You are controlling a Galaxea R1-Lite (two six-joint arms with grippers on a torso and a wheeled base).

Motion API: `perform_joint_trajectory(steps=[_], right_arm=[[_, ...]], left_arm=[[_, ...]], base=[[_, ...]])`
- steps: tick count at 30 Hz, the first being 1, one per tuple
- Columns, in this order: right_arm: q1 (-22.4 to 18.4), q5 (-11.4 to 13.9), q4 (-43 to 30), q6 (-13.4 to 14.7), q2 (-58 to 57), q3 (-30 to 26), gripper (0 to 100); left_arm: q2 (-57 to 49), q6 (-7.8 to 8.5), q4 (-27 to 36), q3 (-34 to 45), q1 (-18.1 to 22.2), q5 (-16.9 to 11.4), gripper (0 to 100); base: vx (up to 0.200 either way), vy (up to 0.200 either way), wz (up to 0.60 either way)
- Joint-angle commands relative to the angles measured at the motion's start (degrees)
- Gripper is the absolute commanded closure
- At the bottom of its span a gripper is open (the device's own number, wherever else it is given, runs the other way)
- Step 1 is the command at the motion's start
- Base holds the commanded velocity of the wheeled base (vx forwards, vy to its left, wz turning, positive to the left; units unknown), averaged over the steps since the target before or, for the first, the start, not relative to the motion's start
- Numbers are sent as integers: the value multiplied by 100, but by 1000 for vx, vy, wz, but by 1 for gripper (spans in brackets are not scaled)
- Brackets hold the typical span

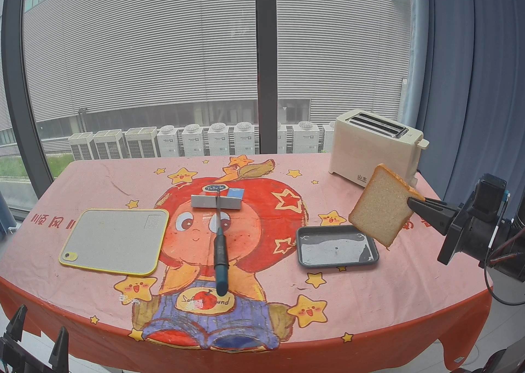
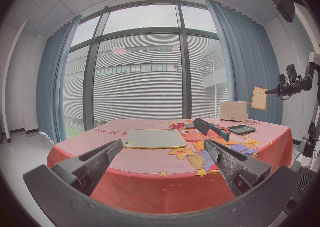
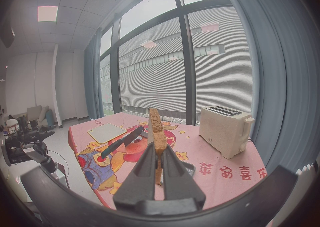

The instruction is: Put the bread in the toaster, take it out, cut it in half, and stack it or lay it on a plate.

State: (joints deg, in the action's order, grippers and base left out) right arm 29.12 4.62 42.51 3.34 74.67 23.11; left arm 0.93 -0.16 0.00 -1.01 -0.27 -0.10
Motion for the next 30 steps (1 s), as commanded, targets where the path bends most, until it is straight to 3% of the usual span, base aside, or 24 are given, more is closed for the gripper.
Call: perform_joint_trajectory(steps=[1,21,30], right_arm=[[14,4,3,0,22,9,100],[137,-49,152,26,39,0,100],[261,-234,319,26,57,-17,100]], left_arm=[[-75,-2,0,101,0,1,0],[-75,-2,0,101,0,1,0],[-84,-2,0,101,0,1,0]], base=[[0,200,0],[0,200,0],[0,200,0]])
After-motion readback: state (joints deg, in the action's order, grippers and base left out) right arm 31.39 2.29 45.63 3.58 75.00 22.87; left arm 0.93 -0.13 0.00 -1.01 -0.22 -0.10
